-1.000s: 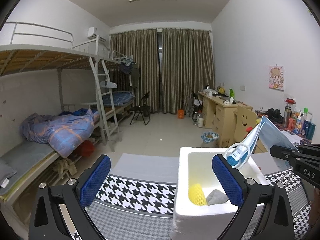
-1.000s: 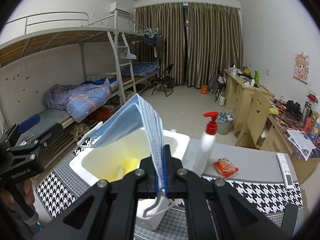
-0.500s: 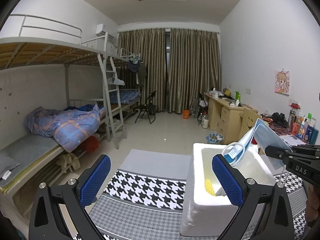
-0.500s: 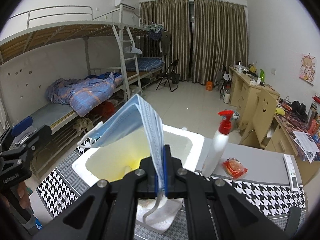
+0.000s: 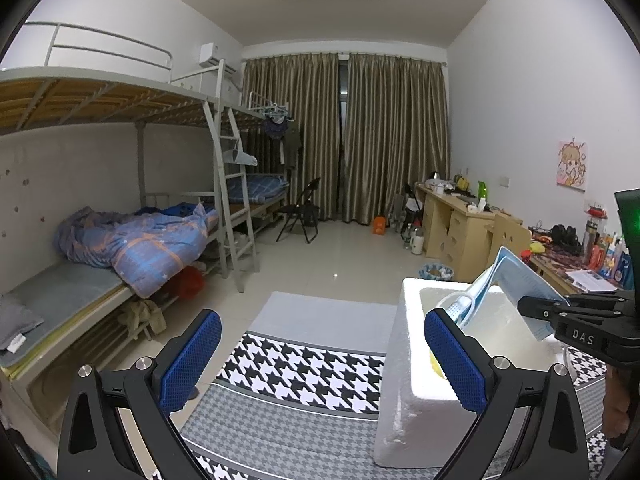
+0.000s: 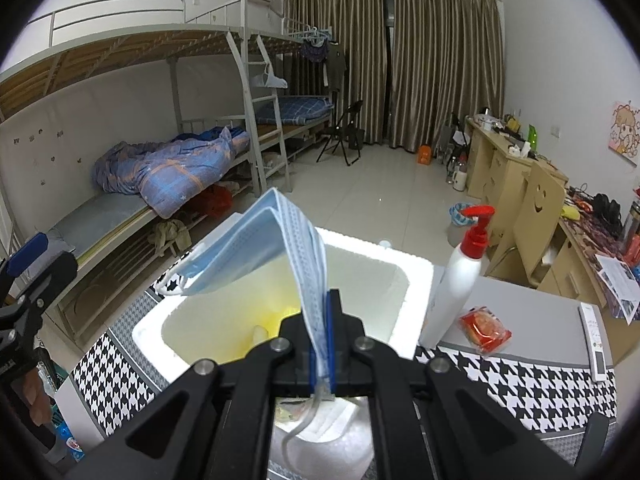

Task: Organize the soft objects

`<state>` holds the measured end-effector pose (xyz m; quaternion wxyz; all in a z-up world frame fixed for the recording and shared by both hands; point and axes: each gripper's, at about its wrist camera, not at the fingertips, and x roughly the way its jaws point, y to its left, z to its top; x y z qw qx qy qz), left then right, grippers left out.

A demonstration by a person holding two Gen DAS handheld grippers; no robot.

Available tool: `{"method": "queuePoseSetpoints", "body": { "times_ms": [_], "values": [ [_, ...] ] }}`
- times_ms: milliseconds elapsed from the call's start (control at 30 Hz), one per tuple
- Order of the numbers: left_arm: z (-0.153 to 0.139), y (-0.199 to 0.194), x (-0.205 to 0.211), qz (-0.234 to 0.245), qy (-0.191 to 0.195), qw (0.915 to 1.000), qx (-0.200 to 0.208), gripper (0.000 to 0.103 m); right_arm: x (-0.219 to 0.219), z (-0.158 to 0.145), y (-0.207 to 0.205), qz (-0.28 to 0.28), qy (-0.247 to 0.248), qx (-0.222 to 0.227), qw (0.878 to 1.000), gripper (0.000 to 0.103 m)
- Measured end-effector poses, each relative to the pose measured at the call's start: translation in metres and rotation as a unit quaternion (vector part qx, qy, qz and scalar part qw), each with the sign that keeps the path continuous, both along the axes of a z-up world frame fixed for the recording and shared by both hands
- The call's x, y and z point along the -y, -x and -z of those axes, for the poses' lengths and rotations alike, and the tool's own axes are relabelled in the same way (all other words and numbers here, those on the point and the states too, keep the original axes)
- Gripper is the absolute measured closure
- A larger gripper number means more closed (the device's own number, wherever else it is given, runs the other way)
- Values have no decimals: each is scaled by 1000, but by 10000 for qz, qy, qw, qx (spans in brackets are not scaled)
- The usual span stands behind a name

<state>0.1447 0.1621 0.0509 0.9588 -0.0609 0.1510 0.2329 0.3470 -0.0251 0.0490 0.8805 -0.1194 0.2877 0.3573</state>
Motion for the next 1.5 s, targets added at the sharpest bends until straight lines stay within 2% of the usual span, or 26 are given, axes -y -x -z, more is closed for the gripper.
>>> {"method": "queuePoseSetpoints", "body": {
  "times_ms": [67,133,233,333,567,633,1133,1500],
  "values": [
    [-1,-2,0,-8,-1,10000,-11,1,-5,2,-1,-30,99,-32,9999,93],
    [1,0,-1,-29,12,10000,-18,1,-9,5,-2,-42,177,-56,9998,74],
    [1,0,-2,-59,46,10000,-35,1,-9,5,-1,-94,167,-68,9998,56],
    [2,1,-2,-91,49,9999,-50,1,-6,3,4,-143,125,10,9998,44],
    [3,1,2,-47,27,10000,-73,1,4,-3,11,-163,-38,101,9998,38],
    [3,0,4,-19,15,10000,-88,1,5,-5,11,-146,-64,143,9998,32],
    [-1,8,26,261,-105,9996,-35,1,41,-21,46,33,-565,697,9960,6],
    [-10,22,56,471,-232,9986,75,1,69,-25,73,102,-708,933,9931,5]
  ]
}}
